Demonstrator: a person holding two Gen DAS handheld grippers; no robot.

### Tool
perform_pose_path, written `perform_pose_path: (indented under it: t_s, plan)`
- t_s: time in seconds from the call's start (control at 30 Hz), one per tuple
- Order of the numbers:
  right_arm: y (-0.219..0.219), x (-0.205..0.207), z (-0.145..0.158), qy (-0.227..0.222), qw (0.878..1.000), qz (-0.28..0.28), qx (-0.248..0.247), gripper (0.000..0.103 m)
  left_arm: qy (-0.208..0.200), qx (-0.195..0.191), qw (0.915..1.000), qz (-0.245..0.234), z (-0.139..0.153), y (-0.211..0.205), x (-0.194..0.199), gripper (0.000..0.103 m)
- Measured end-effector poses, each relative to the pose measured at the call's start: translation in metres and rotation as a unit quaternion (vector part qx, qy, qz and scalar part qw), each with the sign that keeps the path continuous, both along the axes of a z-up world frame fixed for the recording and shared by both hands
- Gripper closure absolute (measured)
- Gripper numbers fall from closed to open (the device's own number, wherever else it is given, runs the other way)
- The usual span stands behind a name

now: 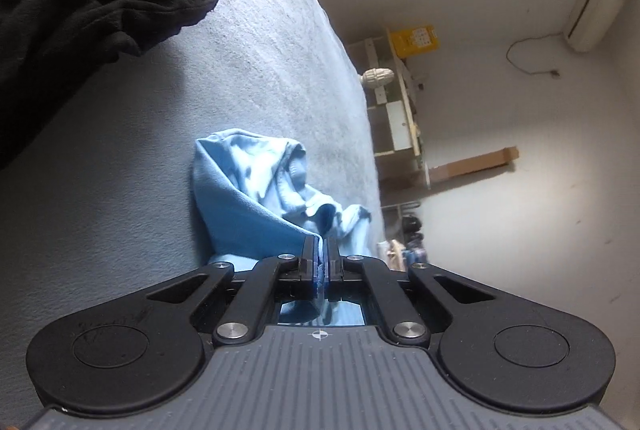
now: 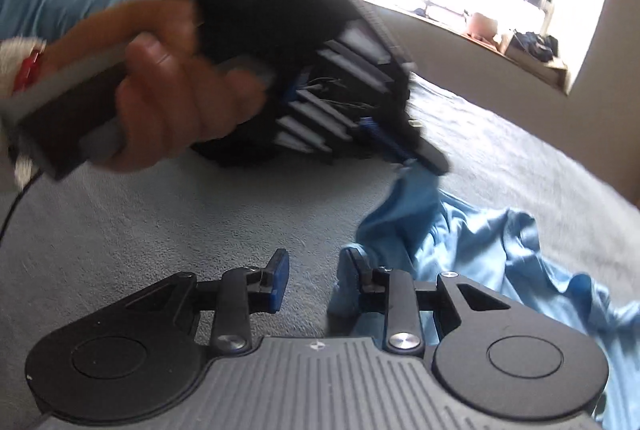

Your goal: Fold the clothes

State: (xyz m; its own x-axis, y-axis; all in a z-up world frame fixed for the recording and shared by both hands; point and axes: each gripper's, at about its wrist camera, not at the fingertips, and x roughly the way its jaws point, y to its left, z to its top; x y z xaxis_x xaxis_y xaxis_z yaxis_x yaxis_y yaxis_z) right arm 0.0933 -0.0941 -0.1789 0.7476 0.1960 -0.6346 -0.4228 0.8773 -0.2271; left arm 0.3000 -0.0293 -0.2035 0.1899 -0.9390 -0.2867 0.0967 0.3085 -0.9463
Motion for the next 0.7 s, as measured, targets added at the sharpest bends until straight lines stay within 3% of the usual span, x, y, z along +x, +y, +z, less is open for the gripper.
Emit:
perform_pose_path:
  t_s: [0.1,0.13,0.2,0.23,0.33,0.43,0.53,0.7]
  plan:
    - [-0.001,0.006,-0.002,-0.001,1.000,-0.019,0.002,0.071,0.008,-0.008,0.9999,0.000,-0.011,-0.009,0.009,0.101]
    - [-0.007,0.008,-0.001,0.005,0.999,-0.034,0.015,0.071,0.008,-0.006,0.9999,0.001,-0.015,-0.012,0.011,0.098]
    - [-0.019,0.012,0.000,0.017,0.997,-0.064,0.041,0.071,-0.008,0.023,0.9995,0.020,-0.021,-0.011,0.011,0.080]
    - [-0.030,0.014,0.001,0.026,0.995,-0.080,0.060,0.071,-0.012,0.019,0.9995,0.024,-0.024,-0.006,0.009,0.070]
    - [-0.069,0.019,0.005,0.057,0.981,-0.129,0.133,0.071,-0.013,0.002,0.9993,0.034,-0.035,0.005,0.003,0.068]
    - [-0.111,0.029,0.009,0.084,0.953,-0.164,0.241,0.070,-0.004,0.001,0.9990,0.045,-0.043,0.014,0.000,0.068]
    - [-0.142,0.042,0.012,0.106,0.916,-0.188,0.339,0.068,-0.006,0.004,0.9991,0.041,-0.043,0.017,-0.008,0.068]
    - [-0.181,0.064,0.000,0.144,0.852,-0.243,0.440,0.066,-0.049,0.033,0.9981,0.018,-0.038,0.028,-0.030,0.068]
